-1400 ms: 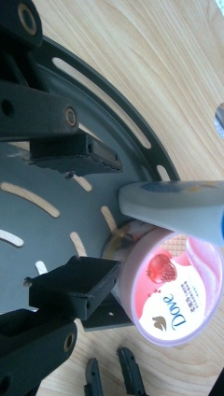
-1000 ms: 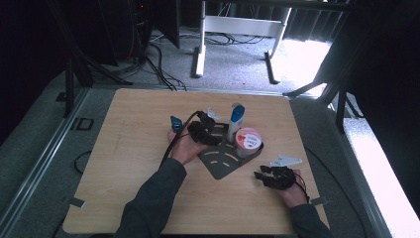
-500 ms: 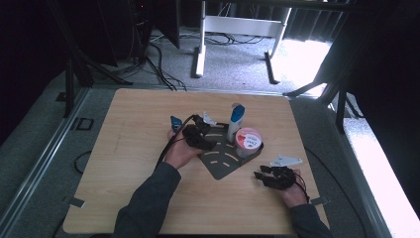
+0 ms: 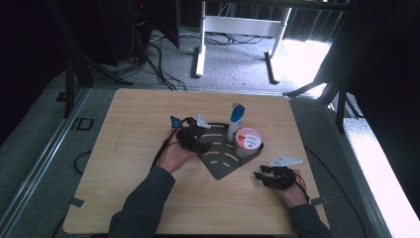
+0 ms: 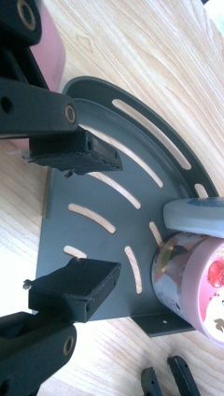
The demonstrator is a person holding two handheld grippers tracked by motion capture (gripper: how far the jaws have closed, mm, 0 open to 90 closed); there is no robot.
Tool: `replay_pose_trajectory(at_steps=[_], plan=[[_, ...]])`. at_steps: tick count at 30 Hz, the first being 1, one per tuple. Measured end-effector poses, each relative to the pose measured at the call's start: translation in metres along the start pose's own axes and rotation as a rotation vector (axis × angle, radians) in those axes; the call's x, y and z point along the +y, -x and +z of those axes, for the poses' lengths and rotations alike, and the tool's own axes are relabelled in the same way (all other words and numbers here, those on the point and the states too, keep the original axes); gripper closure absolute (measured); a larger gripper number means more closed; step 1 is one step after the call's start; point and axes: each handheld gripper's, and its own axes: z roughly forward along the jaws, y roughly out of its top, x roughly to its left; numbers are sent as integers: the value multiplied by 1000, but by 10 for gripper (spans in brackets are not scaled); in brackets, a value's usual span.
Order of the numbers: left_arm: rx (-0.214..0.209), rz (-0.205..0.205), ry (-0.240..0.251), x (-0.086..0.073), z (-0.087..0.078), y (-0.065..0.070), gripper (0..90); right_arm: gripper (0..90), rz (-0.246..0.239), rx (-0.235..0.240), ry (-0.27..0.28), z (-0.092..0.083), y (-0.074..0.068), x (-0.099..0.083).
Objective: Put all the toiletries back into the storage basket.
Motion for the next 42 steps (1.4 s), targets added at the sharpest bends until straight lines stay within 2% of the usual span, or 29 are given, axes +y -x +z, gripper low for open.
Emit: replay_pose_trajectory(at_steps=[15,27,42], plan=[[8,-3,2,-16,-14,-5,449,529,-4,8,3,0,-1,0],[9,-19,1,-29,-17,-8,447,484,-10,20,19,1,0,-2],[23,-38,8,-38,-29,-16,444,409,-20,28,22,2,-2,-3]])
